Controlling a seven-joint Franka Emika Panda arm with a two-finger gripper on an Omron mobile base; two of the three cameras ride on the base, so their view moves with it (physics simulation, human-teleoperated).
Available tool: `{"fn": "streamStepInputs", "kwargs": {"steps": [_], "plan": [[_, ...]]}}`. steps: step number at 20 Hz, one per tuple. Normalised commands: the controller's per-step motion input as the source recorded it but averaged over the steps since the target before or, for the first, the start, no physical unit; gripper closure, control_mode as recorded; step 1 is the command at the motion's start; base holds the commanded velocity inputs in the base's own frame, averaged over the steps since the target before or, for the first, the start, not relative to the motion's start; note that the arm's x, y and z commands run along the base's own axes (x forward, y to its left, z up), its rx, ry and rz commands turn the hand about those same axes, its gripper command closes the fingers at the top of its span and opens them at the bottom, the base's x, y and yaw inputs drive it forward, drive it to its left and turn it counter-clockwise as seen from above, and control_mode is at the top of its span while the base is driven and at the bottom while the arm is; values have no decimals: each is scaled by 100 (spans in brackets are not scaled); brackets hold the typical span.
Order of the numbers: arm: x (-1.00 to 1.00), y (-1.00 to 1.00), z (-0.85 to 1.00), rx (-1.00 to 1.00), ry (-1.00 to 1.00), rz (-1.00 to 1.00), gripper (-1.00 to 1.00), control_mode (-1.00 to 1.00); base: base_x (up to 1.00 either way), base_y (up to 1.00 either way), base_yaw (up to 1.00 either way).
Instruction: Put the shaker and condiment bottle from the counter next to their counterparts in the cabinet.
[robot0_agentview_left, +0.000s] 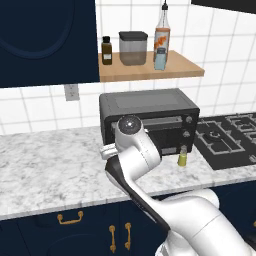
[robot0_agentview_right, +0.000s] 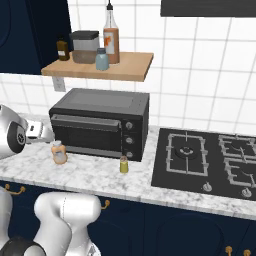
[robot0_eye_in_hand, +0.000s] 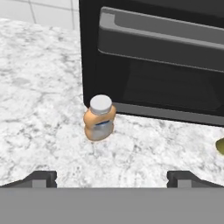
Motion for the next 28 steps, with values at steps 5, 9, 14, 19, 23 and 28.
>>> {"fn": "streamStepInputs", "kwargs": {"steps": [5, 9, 14, 19, 23, 28], "plan": [[14, 1, -25, -1, 0, 0, -100, -100, 0, 0, 0], [11, 2, -22, -1, -1, 0, -100, -100, 0, 0, 0], [13, 0, -15, 0, -1, 0, -100, -100, 0, 0, 0], [18, 0, -8, 0, 0, -2, -100, -100, 0, 0, 0], [31, 0, -3, 0, 0, -12, -100, -100, 0, 0, 0], [26, 0, -4, 2, 0, -15, -100, -100, 0, 0, 0]]}}
